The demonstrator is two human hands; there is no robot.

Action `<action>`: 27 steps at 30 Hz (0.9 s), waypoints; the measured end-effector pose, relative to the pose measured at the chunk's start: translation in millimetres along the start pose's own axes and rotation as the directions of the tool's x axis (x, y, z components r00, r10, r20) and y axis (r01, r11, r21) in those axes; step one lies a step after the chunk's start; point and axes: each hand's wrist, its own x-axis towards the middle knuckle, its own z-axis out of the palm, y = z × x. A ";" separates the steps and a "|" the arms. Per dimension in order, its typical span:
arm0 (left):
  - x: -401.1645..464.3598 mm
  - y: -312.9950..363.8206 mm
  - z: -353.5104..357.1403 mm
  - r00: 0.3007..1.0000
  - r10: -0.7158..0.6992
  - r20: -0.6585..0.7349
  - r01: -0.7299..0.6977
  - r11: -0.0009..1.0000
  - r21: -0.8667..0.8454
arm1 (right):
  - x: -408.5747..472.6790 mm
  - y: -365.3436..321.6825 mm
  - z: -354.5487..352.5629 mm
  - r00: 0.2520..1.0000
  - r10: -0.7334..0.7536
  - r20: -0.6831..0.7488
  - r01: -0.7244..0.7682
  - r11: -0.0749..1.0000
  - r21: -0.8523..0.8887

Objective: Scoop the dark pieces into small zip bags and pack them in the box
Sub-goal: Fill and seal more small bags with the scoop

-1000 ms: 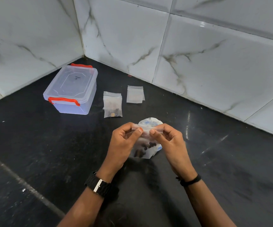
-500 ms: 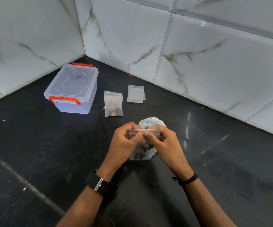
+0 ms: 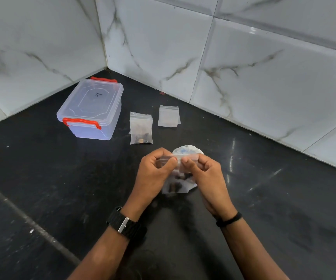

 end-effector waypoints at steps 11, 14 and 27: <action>4.2 -3.1 -4.9 0.985 -0.114 -0.129 0.104 0.991 -0.085 | 12.0 3.4 0.6 0.999 0.037 -0.015 -0.036 0.996 0.078; 8.2 -5.1 -10.6 0.973 -0.143 -0.179 0.128 0.988 -0.090 | 18.0 3.6 4.6 0.998 0.056 -0.032 -0.052 0.993 0.108; 44.0 -18.8 -50.1 0.906 0.041 -0.422 0.004 0.994 0.105 | 91.8 3.8 50.7 1.000 0.019 -0.003 -0.019 0.987 -0.161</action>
